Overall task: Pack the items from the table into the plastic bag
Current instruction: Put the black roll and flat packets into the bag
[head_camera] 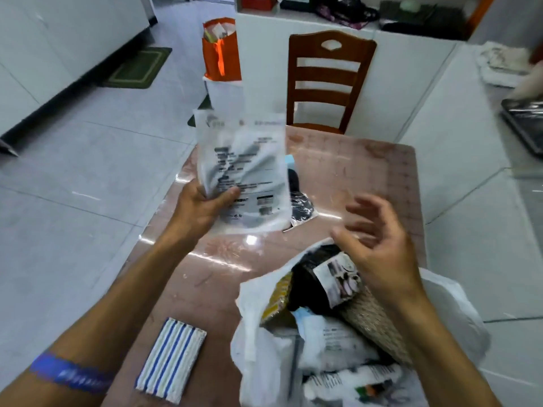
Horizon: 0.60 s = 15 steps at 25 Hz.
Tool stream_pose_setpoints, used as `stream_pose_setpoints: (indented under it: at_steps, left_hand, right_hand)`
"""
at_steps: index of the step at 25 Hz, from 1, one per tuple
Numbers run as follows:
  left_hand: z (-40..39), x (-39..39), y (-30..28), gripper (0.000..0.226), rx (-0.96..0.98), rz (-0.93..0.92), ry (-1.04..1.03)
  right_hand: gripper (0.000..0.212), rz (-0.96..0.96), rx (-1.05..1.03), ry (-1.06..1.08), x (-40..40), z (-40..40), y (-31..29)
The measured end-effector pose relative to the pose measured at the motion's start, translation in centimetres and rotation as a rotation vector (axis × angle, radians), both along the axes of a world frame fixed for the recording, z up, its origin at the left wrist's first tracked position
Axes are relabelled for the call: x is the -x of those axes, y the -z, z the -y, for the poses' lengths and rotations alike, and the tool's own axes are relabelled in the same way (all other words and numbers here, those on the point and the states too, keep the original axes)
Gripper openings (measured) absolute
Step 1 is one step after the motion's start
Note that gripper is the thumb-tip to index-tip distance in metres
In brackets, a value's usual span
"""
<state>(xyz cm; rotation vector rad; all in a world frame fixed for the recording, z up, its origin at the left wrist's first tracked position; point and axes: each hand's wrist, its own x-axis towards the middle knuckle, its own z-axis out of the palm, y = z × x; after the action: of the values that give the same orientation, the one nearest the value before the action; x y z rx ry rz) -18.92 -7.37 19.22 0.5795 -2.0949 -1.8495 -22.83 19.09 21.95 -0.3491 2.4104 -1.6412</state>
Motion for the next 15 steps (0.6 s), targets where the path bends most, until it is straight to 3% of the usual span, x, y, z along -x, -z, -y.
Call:
stream_pose_setpoints:
  at_steps: [1, 2, 4, 5, 8, 9, 11, 13, 15]
  left_hand:
    - [-2.4, -0.8, -2.6, 0.021, -0.039, -0.028, 0.115]
    - [-4.8, -1.6, -4.9, 0.022, -0.066, -0.034, 0.217]
    - [-9.2, -3.4, -7.6, 0.027, -0.050, 0.010, 0.337]
    - [-10.6, -4.6, -8.0, 0.034, 0.074, 0.050, 0.331]
    - [-11.6, -9.6, -6.7, 0.081, 0.846, 0.407, 0.181]
    - [-12.1, -11.5, -6.0, 0.085, 0.883, 0.557, 0.220]
    - [-12.8, -13.4, -4.4, 0.060, 0.639, 0.607, 0.294]
    - [-12.8, -13.0, -4.2, 0.030, 0.154, 0.401, 0.079]
    - [-12.3, -11.9, -5.6, 0.023, -0.161, 0.224, -0.139]
  right_hand:
    - [0.068, 0.091, 0.181, -0.022, 0.5, -0.2, -0.6]
    - [0.070, 0.178, 0.383, -0.064, 0.8, -0.4, -1.6]
    - [0.041, 0.295, 0.618, -0.128, 0.5, -1.2, -3.4]
    - [0.036, 0.251, 0.576, -0.103, -0.1, -2.0, -4.1]
    - [0.030, 0.105, 0.353, -0.100, -0.6, -6.8, -4.1]
    - [0.034, 0.127, 0.288, -0.184, -0.2, -8.6, -4.1]
    - [0.030, 0.194, 0.045, -0.458, 0.5, -10.3, -4.6]
    - [0.011, 0.136, -0.406, -0.738, 0.2, -8.3, -4.1]
    - [0.004, -0.036, -0.824, -0.915, -1.5, -4.7, -1.9]
